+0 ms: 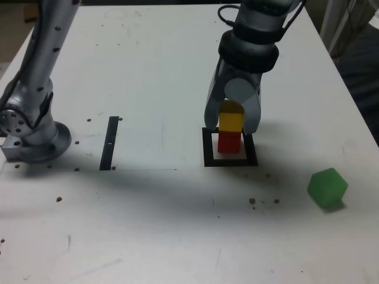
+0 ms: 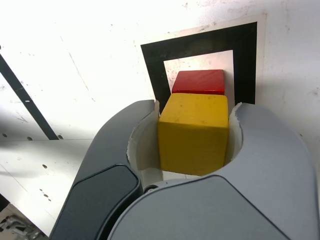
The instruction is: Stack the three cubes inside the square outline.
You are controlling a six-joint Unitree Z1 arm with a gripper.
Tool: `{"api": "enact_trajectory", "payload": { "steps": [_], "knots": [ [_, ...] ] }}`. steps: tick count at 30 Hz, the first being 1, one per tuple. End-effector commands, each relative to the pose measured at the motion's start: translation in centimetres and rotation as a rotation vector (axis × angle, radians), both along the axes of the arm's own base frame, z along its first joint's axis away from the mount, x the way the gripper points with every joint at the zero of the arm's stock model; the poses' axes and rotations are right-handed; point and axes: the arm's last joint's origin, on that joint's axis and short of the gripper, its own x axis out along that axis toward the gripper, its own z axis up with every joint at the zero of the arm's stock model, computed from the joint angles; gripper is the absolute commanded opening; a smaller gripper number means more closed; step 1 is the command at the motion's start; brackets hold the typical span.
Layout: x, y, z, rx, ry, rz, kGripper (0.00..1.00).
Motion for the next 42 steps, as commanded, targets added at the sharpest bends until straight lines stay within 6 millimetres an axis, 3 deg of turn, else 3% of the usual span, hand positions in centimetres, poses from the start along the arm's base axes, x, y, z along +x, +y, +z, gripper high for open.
{"api": "enact_trajectory", "payload": {
  "steps": [1,5,7,17,27,36,42],
  "knots": [
    [0.2,0.0,-0.3,-0.004,0.002,-0.005,0.52],
    [0.3,0.0,-0.6,-0.009,0.005,-0.016,0.91],
    [0.3,0.0,-0.7,-0.010,0.007,-0.017,0.99],
    [-0.3,0.1,-0.1,-0.001,-0.008,-0.019,1.00],
    [-1.9,-0.1,2.7,0.071,-0.064,-0.039,1.00],
    [-1.8,-2.5,5.4,0.130,-0.129,-0.152,1.00],
    [-0.2,-5.2,6.7,0.146,-0.204,-0.314,1.00]
  ]
}}
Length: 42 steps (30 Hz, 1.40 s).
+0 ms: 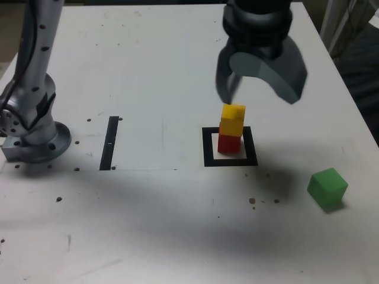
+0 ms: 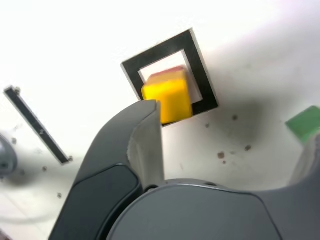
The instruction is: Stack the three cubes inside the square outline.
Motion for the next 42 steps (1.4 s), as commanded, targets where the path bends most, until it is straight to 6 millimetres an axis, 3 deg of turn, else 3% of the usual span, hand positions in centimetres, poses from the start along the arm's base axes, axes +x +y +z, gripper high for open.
{"api": "enact_trajectory", "payload": {
  "steps": [1,11,21,42],
  "knots": [
    [1.0,-1.2,-0.1,0.000,-0.012,-0.066,1.00],
    [4.6,-4.6,-1.2,-0.025,-0.036,-0.357,1.00],
    [6.9,-5.5,-3.5,-0.039,0.003,-0.541,1.00],
    [9.8,-6.9,-8.3,-0.041,0.061,-0.626,0.98]
  ]
}}
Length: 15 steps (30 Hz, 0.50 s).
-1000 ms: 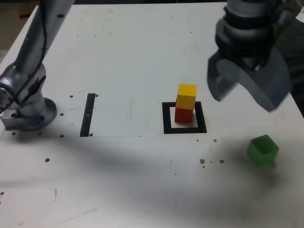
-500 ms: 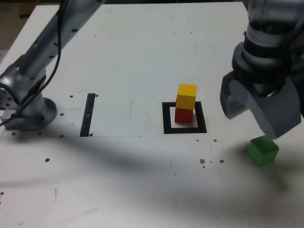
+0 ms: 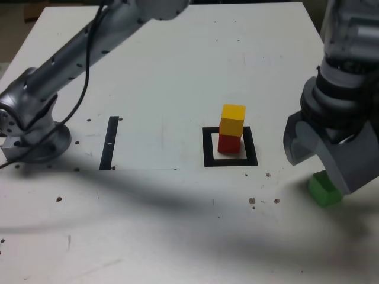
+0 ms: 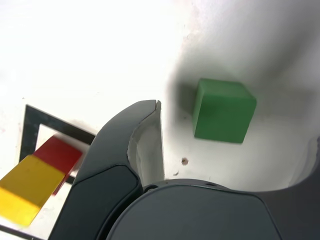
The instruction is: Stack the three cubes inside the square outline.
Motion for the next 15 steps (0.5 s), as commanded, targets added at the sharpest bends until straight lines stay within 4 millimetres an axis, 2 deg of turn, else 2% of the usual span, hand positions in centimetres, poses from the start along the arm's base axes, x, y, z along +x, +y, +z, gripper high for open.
{"api": "enact_trajectory", "payload": {
  "steps": [1,15],
  "knots": [
    [0.3,-0.1,-0.5,0.000,0.003,-0.002,0.98],
    [1.2,-0.9,-2.6,-0.005,0.026,-0.006,0.88]
  ]
}}
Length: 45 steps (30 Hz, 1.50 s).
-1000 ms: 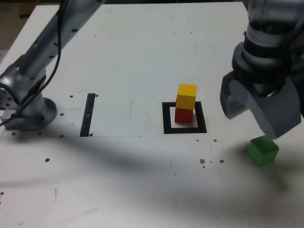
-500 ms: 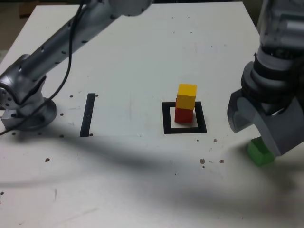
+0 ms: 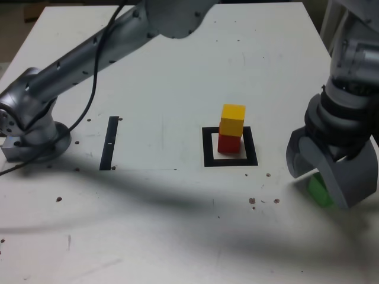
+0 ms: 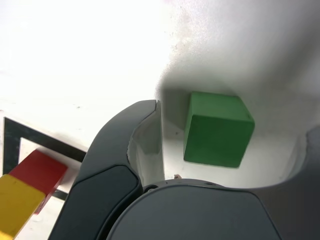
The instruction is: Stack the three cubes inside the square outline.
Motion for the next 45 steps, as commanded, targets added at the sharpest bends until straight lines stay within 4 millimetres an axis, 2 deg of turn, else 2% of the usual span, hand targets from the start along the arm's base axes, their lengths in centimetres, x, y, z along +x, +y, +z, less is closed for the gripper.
{"api": "enact_trajectory", "payload": {
  "steps": [1,7,13,16,26,31,37,45],
  "knots": [
    [0.2,-0.3,-0.3,-0.007,-0.002,0.000,0.87],
    [0.4,-0.6,-0.8,-0.004,-0.001,0.012,0.76],
    [0.4,-0.7,-0.8,0.008,-0.012,0.017,0.42],
    [0.4,-0.7,-0.8,0.010,-0.014,0.012,0.34],
    [0.2,-0.7,-0.6,0.015,-0.009,0.010,0.33],
    [-0.1,-0.6,0.2,0.014,-0.017,0.015,0.33],
    [-1.2,-0.1,2.7,0.021,-0.052,0.051,0.33],
    [-4.1,1.4,7.0,0.051,-0.105,0.199,0.33]
  ]
}}
